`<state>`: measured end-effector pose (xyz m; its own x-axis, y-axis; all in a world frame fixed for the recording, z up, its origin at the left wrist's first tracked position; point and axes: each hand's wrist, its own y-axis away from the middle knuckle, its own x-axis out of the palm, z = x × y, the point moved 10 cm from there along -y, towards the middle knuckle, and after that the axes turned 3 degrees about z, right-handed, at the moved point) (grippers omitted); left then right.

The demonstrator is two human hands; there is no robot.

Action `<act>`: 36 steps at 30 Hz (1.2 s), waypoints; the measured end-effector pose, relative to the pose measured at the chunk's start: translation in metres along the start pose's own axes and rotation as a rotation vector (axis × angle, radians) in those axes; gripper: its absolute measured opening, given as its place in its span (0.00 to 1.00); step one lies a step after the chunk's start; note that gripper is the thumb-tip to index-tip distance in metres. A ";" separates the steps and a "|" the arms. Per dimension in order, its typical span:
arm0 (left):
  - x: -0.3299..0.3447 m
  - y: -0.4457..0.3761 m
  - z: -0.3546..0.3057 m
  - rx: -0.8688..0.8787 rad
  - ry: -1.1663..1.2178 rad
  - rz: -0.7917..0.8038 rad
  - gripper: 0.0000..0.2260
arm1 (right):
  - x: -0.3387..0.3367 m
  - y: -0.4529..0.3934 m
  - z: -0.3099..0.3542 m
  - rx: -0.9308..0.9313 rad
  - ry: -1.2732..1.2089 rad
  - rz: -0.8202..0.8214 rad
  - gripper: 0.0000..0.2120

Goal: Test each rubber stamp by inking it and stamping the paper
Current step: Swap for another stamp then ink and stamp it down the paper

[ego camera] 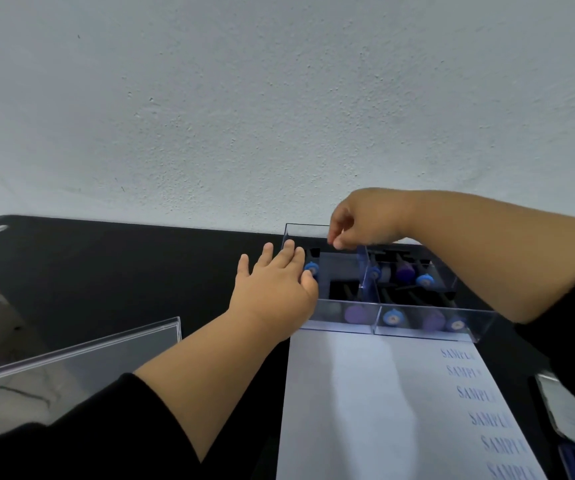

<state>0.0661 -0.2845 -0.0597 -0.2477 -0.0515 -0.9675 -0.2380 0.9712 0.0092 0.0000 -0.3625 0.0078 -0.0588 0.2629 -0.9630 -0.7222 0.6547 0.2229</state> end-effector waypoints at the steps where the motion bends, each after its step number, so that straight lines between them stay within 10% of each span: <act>1: 0.000 0.000 0.000 -0.001 -0.005 0.006 0.23 | -0.004 -0.004 -0.003 0.019 -0.013 -0.037 0.07; 17: -0.001 0.000 0.000 -0.007 -0.032 -0.028 0.23 | 0.057 -0.054 0.004 0.028 0.027 0.175 0.16; 36: -0.008 0.021 -0.001 -0.098 -0.220 0.040 0.24 | -0.015 0.028 -0.023 0.109 -0.410 -0.384 0.04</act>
<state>0.0626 -0.2640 -0.0517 -0.0509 0.0491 -0.9975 -0.3242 0.9439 0.0630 -0.0346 -0.3646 0.0252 0.4815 0.2307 -0.8456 -0.5623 0.8213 -0.0961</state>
